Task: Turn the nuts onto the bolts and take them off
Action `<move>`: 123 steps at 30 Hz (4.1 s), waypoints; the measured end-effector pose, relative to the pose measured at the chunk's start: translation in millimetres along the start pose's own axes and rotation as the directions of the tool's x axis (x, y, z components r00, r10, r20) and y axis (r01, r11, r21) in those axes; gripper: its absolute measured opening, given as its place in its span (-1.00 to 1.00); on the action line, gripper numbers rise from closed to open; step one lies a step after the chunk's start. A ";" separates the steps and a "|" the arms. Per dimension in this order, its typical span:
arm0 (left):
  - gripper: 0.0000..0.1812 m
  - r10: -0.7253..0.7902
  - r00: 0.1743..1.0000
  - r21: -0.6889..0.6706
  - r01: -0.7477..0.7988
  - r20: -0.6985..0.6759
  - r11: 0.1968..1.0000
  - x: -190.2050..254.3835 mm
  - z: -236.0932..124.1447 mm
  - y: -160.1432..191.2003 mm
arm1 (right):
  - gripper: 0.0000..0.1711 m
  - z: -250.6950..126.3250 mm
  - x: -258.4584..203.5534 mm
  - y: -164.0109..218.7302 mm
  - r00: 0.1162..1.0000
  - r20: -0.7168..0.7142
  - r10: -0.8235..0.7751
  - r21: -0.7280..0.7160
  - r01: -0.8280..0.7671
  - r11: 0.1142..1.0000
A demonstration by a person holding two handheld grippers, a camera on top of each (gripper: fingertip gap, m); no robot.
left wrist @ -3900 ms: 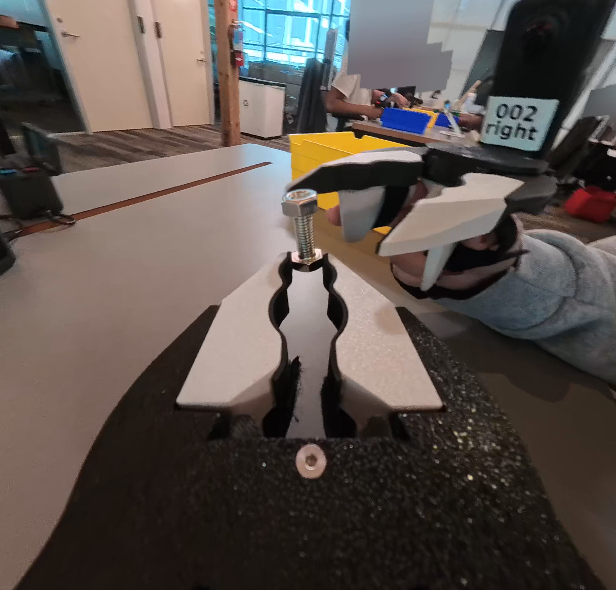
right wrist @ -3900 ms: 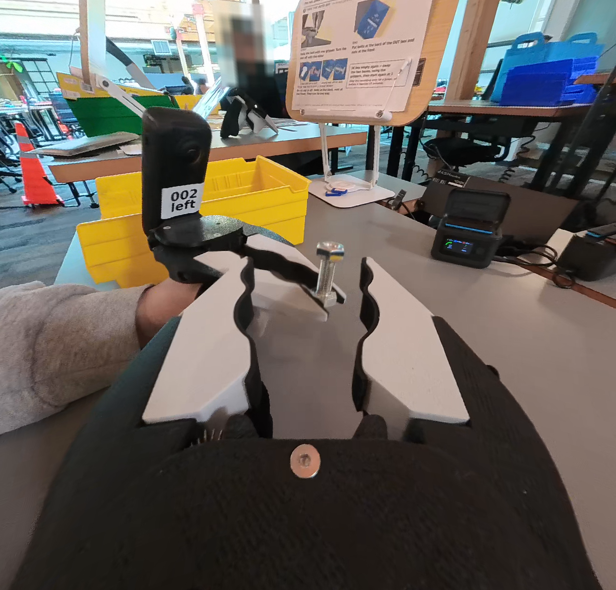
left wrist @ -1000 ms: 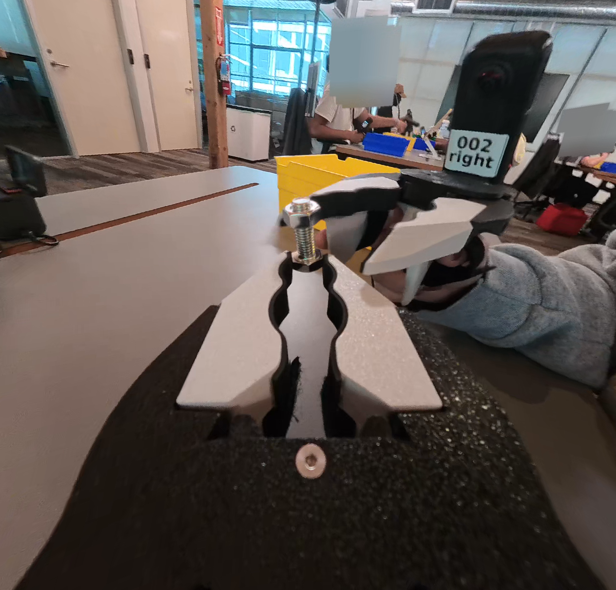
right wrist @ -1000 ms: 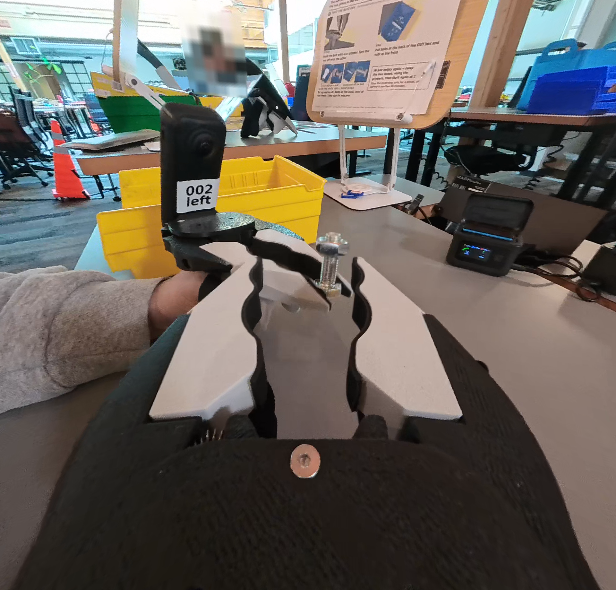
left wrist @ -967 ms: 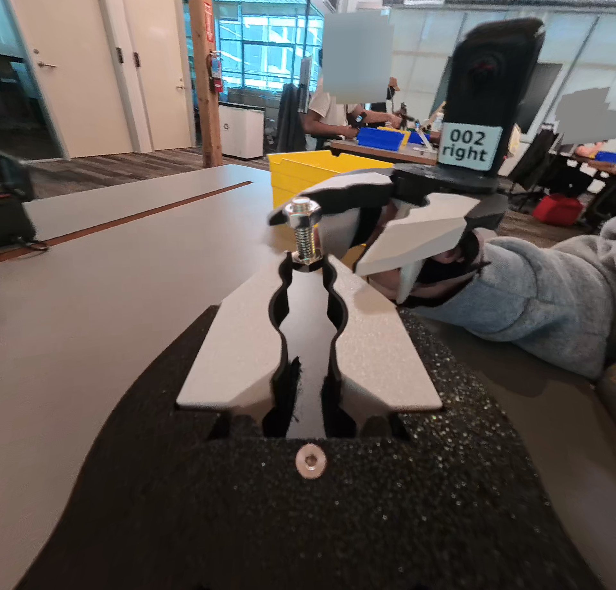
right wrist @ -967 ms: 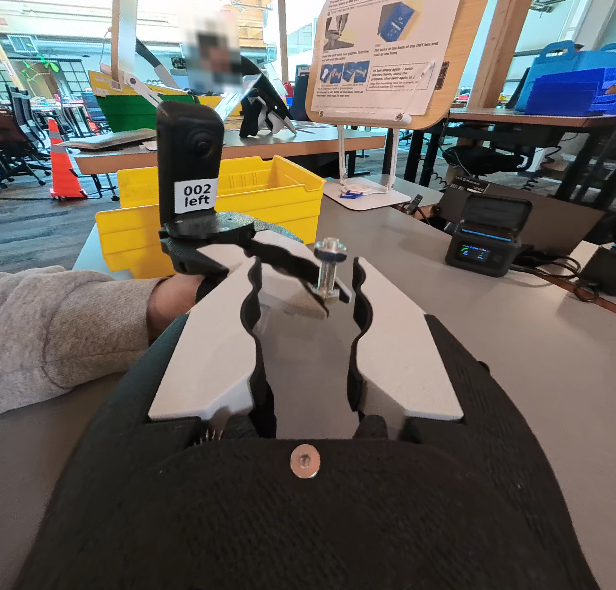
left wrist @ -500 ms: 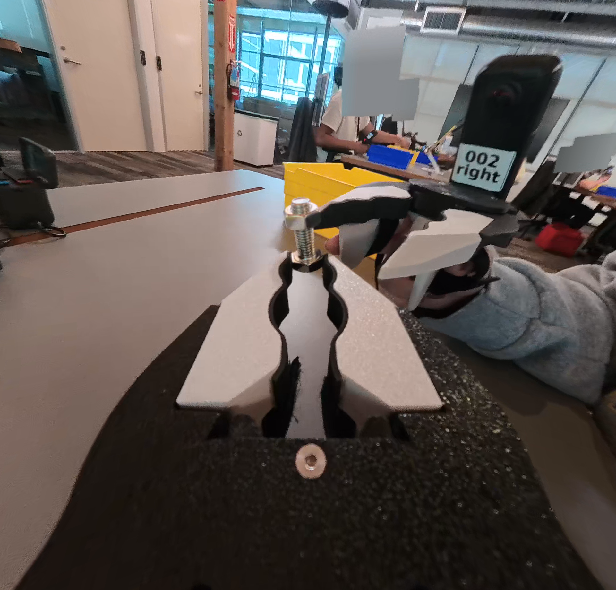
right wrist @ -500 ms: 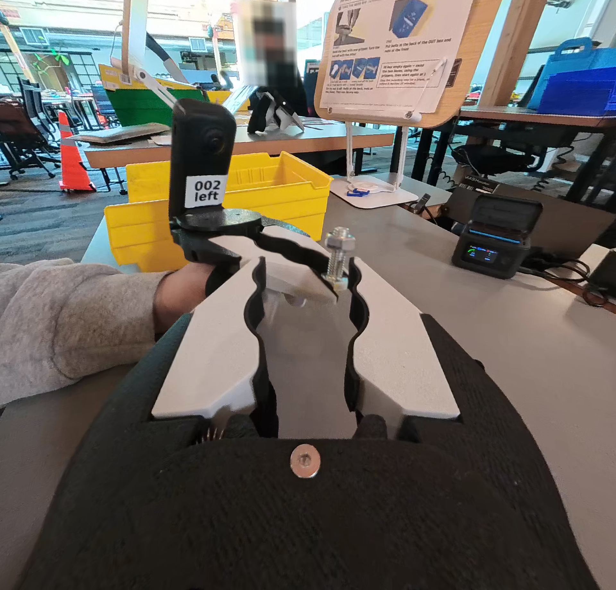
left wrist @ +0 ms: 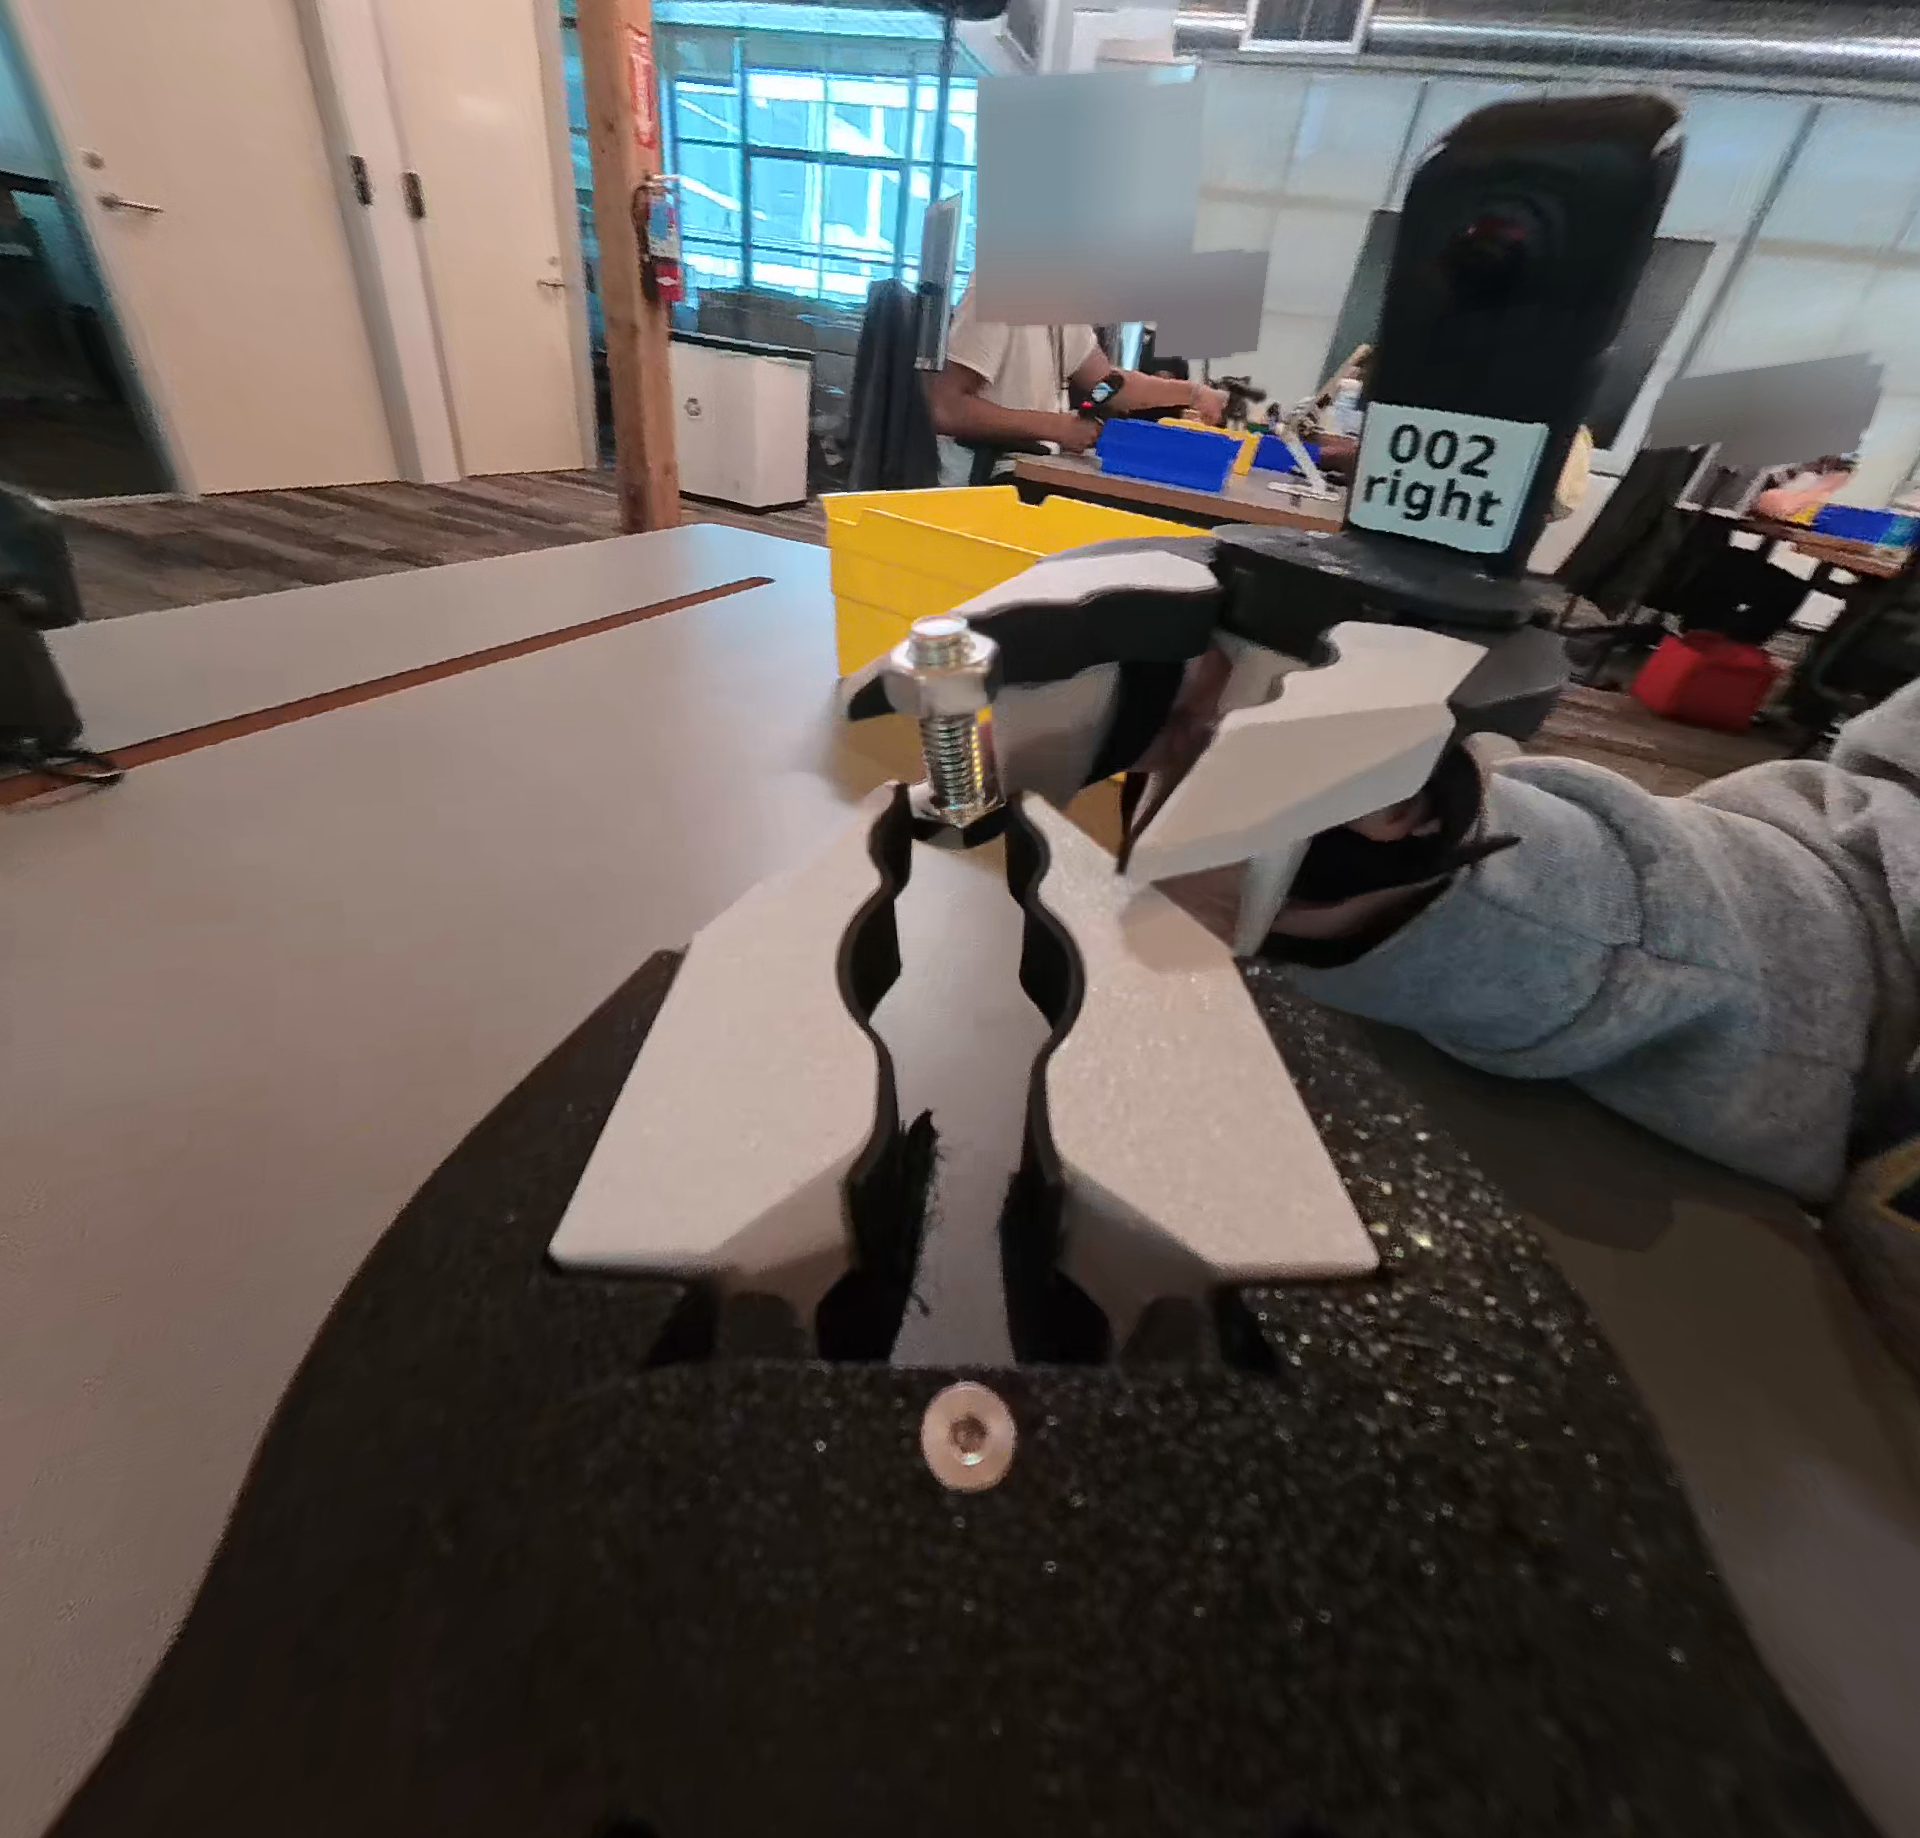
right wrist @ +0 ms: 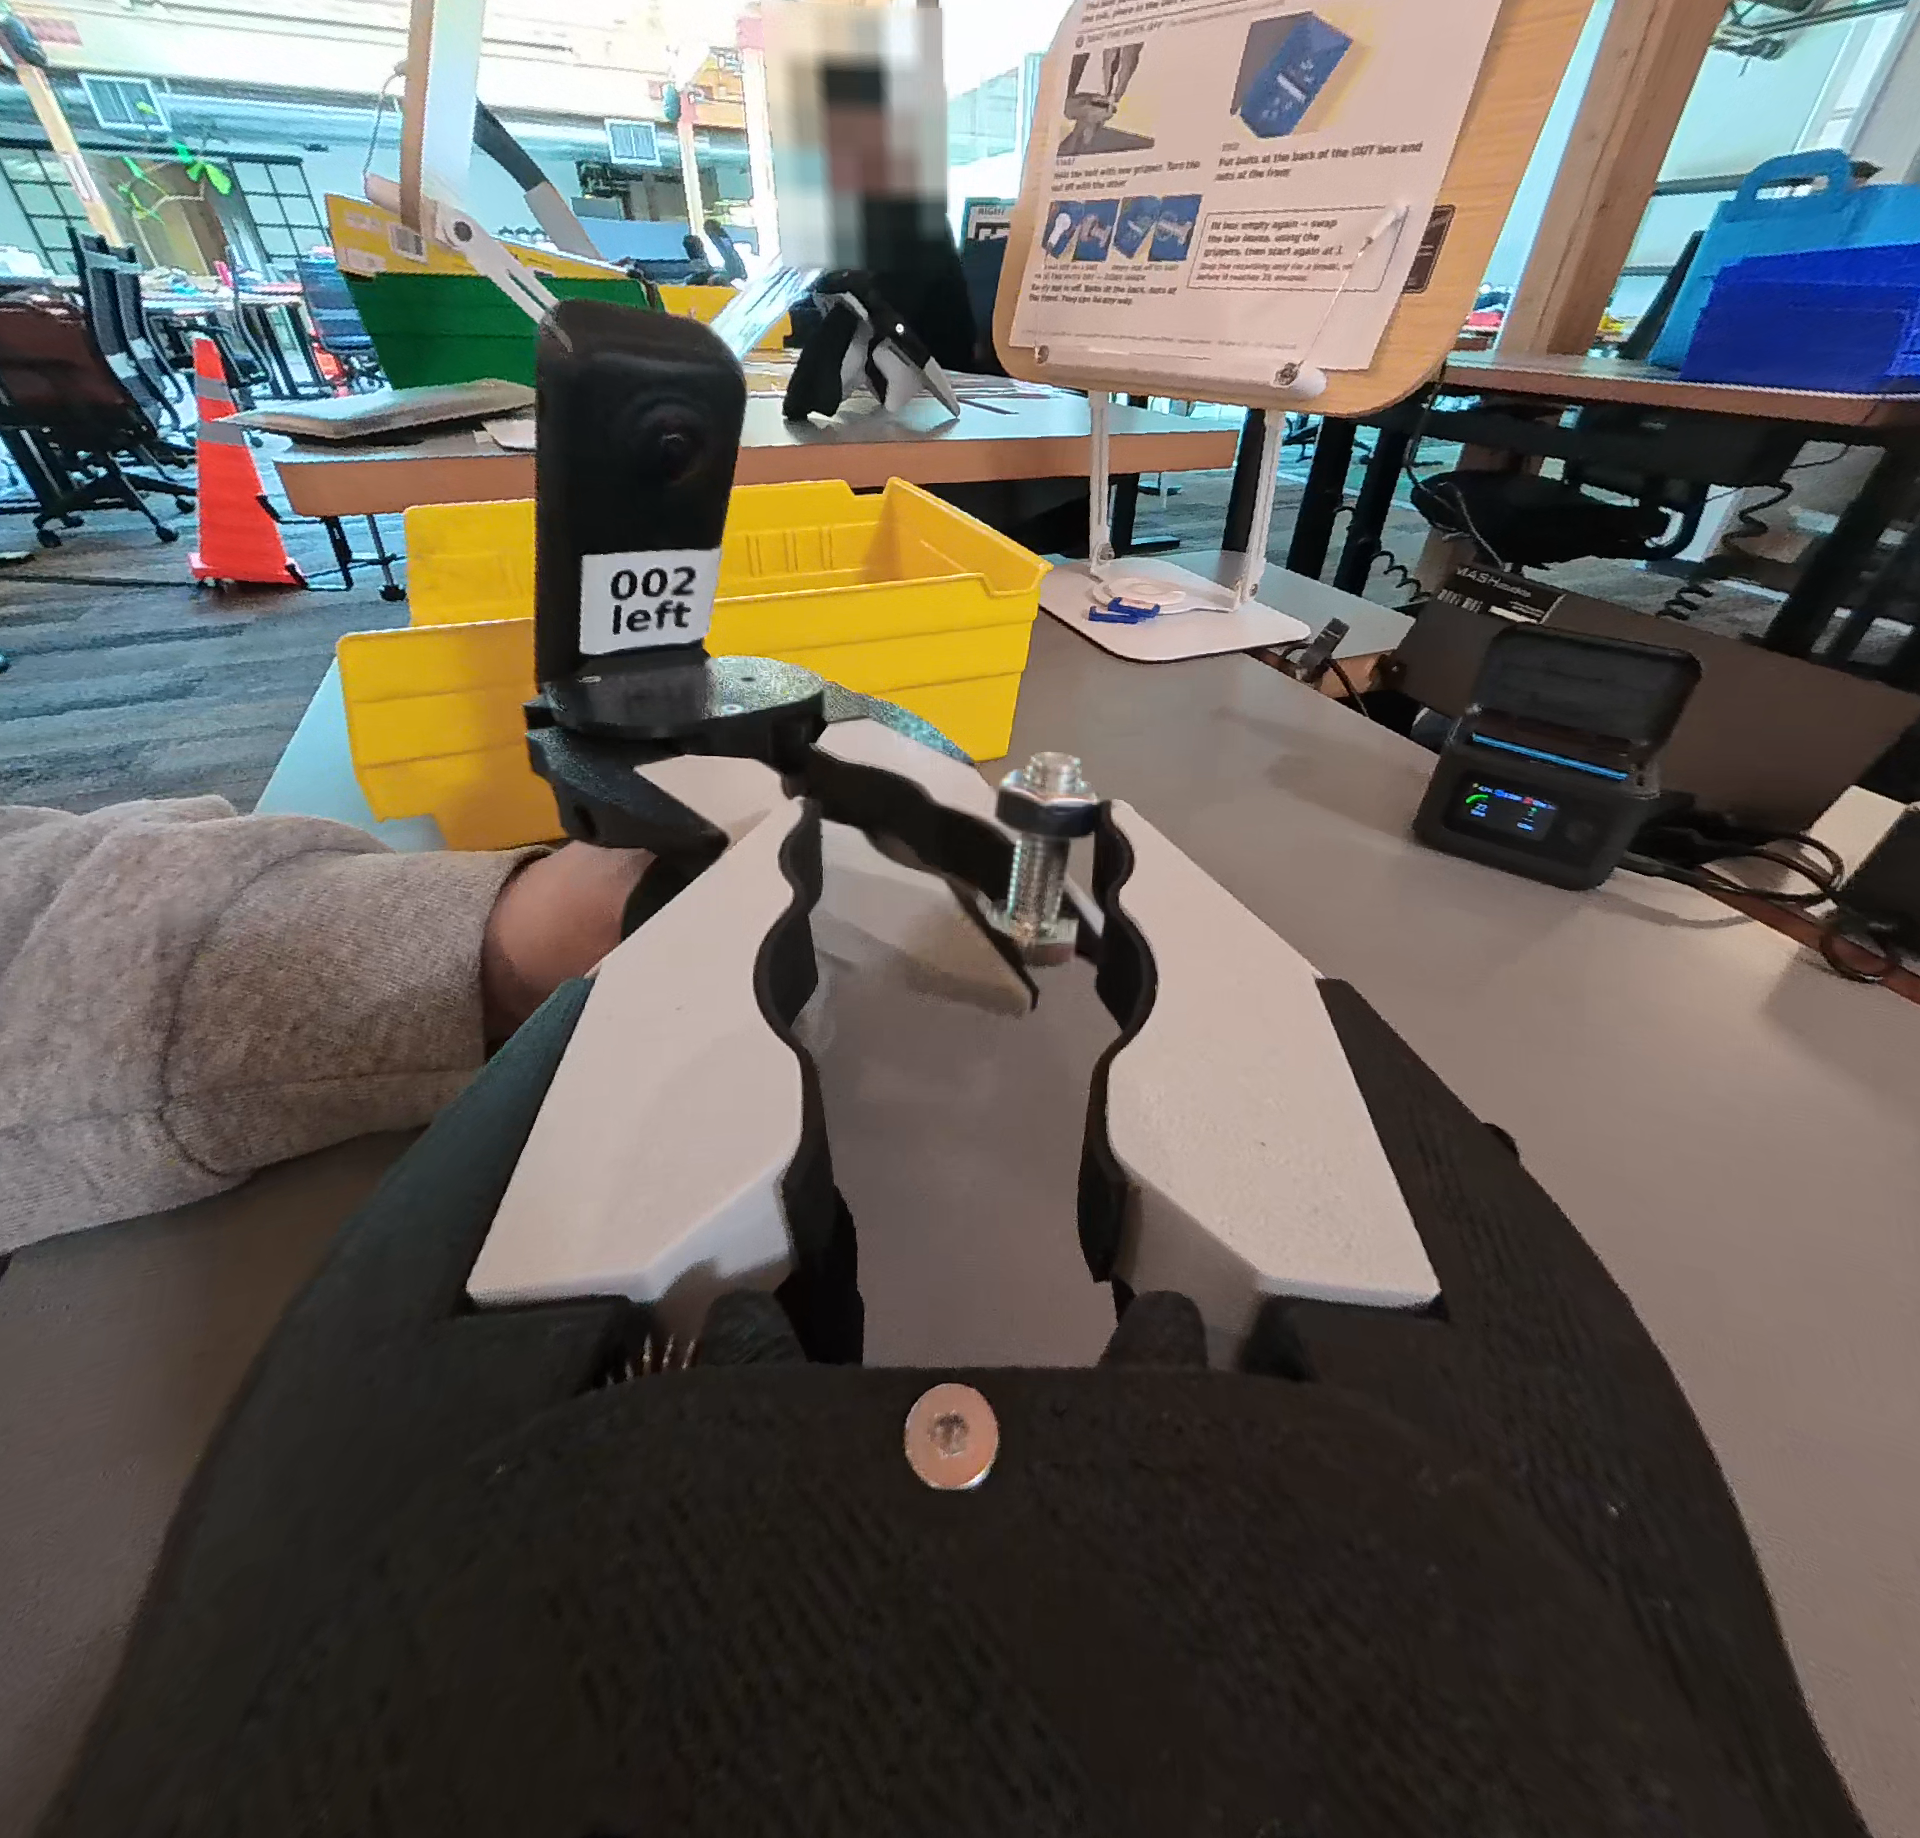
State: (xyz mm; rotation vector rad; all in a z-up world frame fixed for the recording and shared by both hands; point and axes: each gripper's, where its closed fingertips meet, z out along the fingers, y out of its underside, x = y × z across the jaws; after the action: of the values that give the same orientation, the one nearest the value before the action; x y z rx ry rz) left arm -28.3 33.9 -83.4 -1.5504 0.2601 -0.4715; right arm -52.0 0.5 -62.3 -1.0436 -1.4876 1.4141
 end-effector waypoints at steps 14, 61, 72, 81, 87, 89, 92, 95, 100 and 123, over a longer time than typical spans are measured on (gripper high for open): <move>-0.83 0.011 0.999 -0.025 -0.012 -0.034 1.000 6.4 3.9 3.9 | -0.40 0.8 0.7 3.0 1.000 0.005 0.001 -0.001 -0.001 1.000; -0.83 0.143 0.989 -0.141 -0.137 0.033 0.981 0.7 5.8 19.3 | -0.48 2.0 11.9 10.7 0.998 -0.049 0.049 0.001 -0.049 0.999; -0.83 0.095 0.986 -0.107 -0.081 0.137 0.991 -22.0 -5.8 12.5 | -0.47 -1.8 19.7 7.4 0.993 -0.112 0.018 0.000 -0.018 1.000; -0.83 0.125 0.992 -0.111 -0.122 0.026 0.986 1.6 5.1 15.3 | -0.44 5.1 5.3 12.2 0.998 -0.038 0.041 -0.020 -0.042 0.999; -0.83 0.046 0.979 -0.090 -0.028 0.197 0.996 -33.5 -10.2 10.7 | -0.49 -0.3 11.9 8.8 0.997 -0.039 0.066 -0.001 -0.066 0.998; -0.83 0.063 0.984 -0.086 -0.049 0.166 0.995 -27.6 -8.3 9.9 | -0.47 -1.0 16.3 9.0 0.996 -0.069 0.053 -0.006 -0.053 0.999; -0.83 0.115 0.990 -0.116 -0.106 0.082 0.988 -9.5 1.4 14.8 | -0.45 1.1 13.4 10.1 0.997 -0.062 0.051 -0.011 -0.052 0.999; -0.83 0.130 0.991 -0.126 -0.125 0.035 0.984 0.6 6.6 17.4 | -0.44 3.7 8.6 12.3 0.998 -0.043 0.045 -0.020 -0.046 0.999; -0.83 0.092 0.990 -0.096 -0.082 0.105 0.992 -13.1 0.1 11.7 | -0.44 1.8 9.1 8.4 0.998 -0.044 0.039 -0.004 -0.039 0.999; -0.83 0.001 0.983 -0.047 0.008 0.182 0.999 -34.1 -11.8 5.0 | -0.53 -1.2 14.7 6.8 0.997 -0.064 0.049 0.000 -0.049 0.999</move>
State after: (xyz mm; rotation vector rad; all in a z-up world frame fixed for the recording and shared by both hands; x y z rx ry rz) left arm -63.1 38.4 -93.1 -1.6289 0.1281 -0.3252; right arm -55.5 14.9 -68.8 -1.1224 -1.4260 1.4012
